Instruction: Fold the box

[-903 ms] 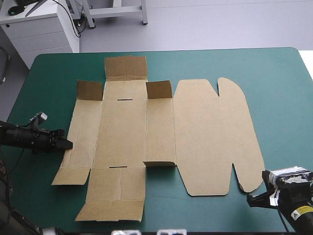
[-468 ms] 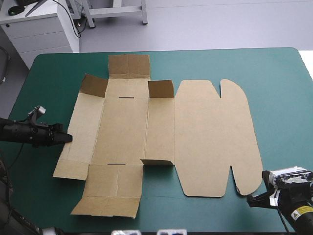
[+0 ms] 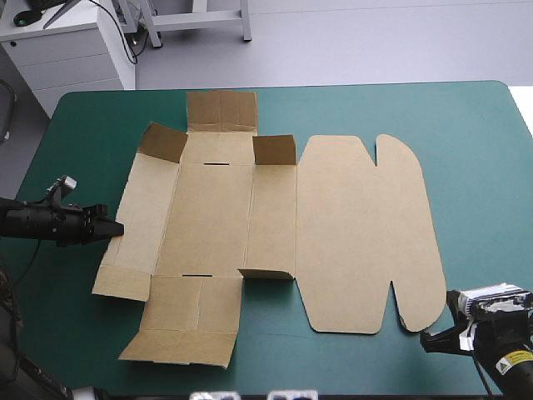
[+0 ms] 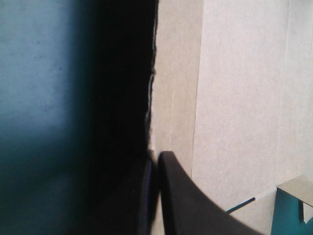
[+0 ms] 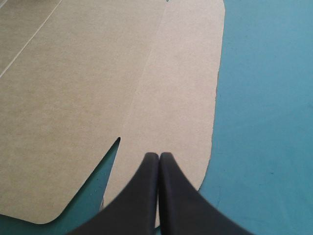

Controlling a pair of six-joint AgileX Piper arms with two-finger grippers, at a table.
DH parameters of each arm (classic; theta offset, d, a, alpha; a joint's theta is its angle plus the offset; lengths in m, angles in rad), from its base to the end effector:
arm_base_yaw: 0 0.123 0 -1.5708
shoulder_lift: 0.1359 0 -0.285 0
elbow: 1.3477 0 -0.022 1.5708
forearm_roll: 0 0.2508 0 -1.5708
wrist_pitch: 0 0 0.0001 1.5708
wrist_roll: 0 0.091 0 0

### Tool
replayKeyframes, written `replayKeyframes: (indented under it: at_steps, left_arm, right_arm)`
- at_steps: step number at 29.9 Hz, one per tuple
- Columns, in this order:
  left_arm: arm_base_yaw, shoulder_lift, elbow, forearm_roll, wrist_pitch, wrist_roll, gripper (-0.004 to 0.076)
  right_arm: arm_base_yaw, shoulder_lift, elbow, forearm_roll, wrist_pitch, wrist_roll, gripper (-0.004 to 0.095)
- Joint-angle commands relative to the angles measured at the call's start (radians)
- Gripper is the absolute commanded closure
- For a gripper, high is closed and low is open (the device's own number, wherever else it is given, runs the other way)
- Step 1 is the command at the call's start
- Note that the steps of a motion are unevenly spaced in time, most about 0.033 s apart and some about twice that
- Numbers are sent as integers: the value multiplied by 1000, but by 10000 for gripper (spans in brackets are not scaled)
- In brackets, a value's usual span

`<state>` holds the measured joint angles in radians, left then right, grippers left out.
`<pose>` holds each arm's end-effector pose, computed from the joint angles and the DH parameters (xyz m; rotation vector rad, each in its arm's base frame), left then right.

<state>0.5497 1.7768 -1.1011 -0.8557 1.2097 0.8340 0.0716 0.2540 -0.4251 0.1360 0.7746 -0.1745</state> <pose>0.2997 0.1082 0.2063 -0.1710 2.6394 -1.0023 0.0514 0.0123 0.2722 -0.2122 2.0705 0.0956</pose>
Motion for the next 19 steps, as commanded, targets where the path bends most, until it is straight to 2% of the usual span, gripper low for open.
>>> replayKeyframes:
  at_steps: [1,4,7,10,14,16,19]
  left_arm:
    - [-17,-40,-25,-57,80,-6,724]
    - [-17,-40,-25,-55,66,-6,709]
    - [-17,-40,-25,-55,66,-6,610]
    - [-17,-40,-25,-54,66,-6,427]
    - [-17,-40,-25,-55,65,-6,131]
    - [-15,-40,-25,-55,54,-6,72]
    - [-11,-40,-25,-55,11,-18,71]
  right_arm:
    - [-1,12,-28,-1,-73,-7,927]
    - [-1,12,-28,1,-73,-4,927]
    - [-1,12,-28,1,-73,-4,927]
    - [-1,12,-28,1,-73,-4,927]
    - [-1,12,-28,1,-73,-4,927]
    - [-1,12,-28,1,-73,-4,927]
    - [-1,12,-28,1,-73,-4,927]
